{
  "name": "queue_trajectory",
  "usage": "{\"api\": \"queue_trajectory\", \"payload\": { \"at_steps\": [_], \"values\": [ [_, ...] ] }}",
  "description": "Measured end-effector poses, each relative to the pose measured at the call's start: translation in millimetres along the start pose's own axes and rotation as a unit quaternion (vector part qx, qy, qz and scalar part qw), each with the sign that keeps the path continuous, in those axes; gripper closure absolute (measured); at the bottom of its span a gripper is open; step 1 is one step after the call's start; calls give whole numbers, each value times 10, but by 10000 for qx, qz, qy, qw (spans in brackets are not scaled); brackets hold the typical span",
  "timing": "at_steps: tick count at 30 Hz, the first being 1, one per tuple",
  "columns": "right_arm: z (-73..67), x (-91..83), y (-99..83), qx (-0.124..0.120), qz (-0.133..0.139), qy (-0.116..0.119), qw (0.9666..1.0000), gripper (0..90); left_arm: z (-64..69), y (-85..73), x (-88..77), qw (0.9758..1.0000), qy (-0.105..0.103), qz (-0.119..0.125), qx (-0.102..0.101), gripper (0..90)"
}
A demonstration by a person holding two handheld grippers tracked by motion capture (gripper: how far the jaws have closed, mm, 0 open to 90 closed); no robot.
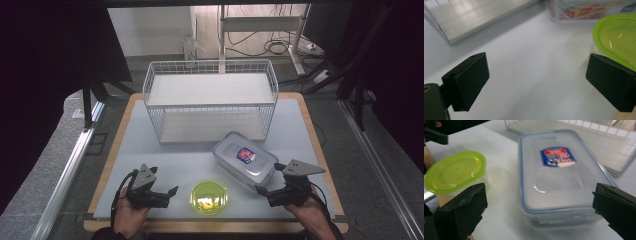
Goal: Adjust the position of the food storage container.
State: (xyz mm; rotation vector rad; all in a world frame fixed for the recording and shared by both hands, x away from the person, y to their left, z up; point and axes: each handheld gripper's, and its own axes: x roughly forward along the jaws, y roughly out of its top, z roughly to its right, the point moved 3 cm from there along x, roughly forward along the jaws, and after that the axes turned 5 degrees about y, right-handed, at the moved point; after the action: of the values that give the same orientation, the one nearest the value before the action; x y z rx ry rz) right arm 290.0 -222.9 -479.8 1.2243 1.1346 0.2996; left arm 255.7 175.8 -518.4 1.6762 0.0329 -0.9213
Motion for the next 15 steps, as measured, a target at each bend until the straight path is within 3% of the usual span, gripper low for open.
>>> {"api": "queue_trajectory", "payload": {
  "at_steps": [2, 8, 11, 15],
  "values": [
    [30, 9, -26, 54, -16, -35, 10000, 0, 0, 1, -4, 9997, -177, -74, -118, 61],
    [-3, 40, -42, -3, -109, -160, 9998, 0, 31, 9, 3, 9996, -213, -157, -95, 42],
    [-5, 28, -29, -1, -50, -210, 9998, 2, 38, 15, -3, 9993, -335, -106, -86, 40],
    [4, 25, -32, 27, -44, -280, 9996, 14, 47, 7, 12, 9995, -222, -216, 47, 63]
  ]
}}
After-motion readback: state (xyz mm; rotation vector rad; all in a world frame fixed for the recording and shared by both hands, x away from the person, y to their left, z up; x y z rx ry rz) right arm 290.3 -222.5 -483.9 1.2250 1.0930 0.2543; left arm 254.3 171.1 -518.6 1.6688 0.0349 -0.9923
